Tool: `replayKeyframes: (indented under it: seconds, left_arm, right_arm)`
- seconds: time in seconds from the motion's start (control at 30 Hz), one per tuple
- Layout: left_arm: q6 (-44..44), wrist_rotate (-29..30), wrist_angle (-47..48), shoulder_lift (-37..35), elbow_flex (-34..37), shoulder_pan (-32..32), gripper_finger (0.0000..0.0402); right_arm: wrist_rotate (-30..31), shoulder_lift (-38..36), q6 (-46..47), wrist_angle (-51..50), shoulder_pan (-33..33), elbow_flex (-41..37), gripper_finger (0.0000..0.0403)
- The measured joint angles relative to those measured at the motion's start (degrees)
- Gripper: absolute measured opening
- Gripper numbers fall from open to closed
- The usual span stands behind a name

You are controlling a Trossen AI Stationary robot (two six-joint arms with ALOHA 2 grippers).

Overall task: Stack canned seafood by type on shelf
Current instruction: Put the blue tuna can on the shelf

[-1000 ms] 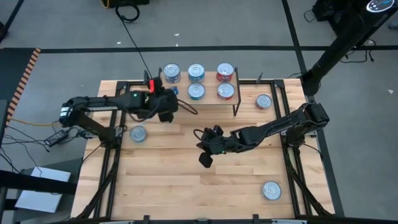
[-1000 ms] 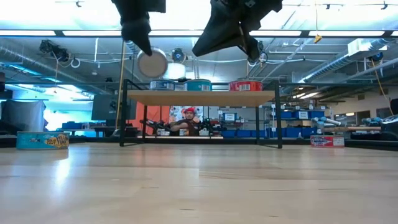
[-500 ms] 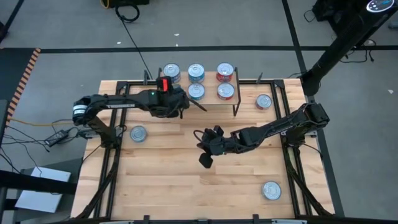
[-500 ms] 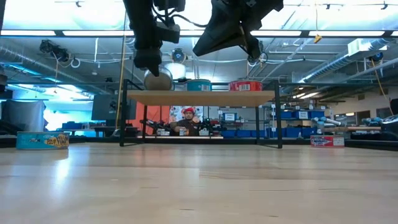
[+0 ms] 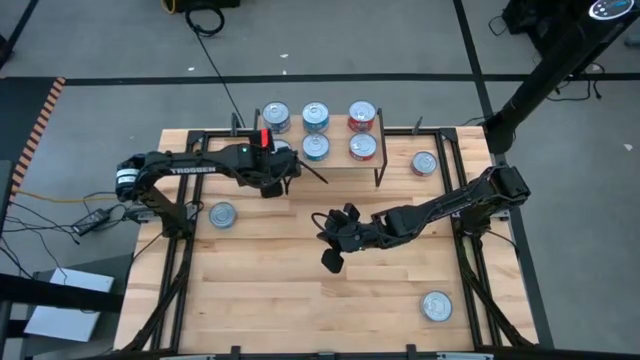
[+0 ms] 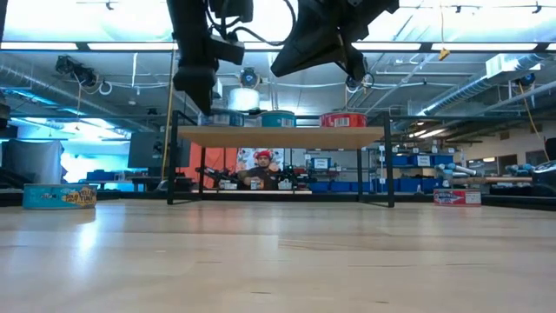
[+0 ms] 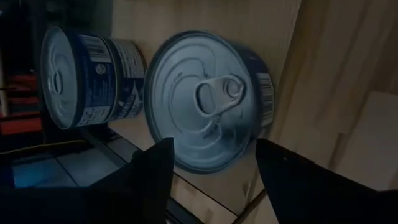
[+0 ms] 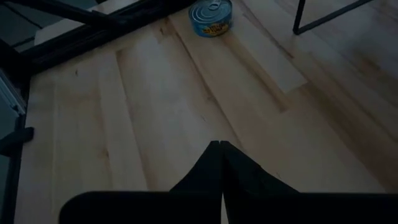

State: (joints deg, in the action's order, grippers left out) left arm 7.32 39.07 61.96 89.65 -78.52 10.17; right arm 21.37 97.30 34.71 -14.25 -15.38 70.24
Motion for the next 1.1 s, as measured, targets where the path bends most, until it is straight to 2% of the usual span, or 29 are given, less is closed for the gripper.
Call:
replayKeyframes:
  seconds: [0.23,0.47,0.7,0.83,0.97,1.1]
  left_arm:
    - [-1.1,-0.9,-0.3,0.0,0.0,1.2,0.0216]
    - [-3.1,-3.9,-0.8,0.0,0.0,5.5,0.0181]
    - [-5.3,-4.4,-0.6,-2.8,-0.1,5.9,0.0148]
    - [-9.9,-8.6,-0.5,-6.4,-0.1,5.9,0.0123]
    - [-12.1,-15.1,-7.4,-9.5,0.0,6.3,0.0089]
    - [-10.7,-20.5,-11.7,-9.2,0.0,7.4,0.0041]
  right_arm:
    - [0.0,0.0,-1.2,-0.1,0.0,0.0,0.0007]
    - [0.0,-1.2,-3.0,-1.7,0.5,0.0,0.0007]
    - [0.0,-3.5,-4.5,-5.1,1.3,0.0,0.0007]
    - [0.0,-4.1,-5.0,-6.6,1.9,0.0,0.0007]
    - [0.0,-4.4,-6.3,-6.4,2.5,0.0,0.0007]
    - [-0.4,-4.3,-7.2,-6.0,3.4,0.0,0.0007]
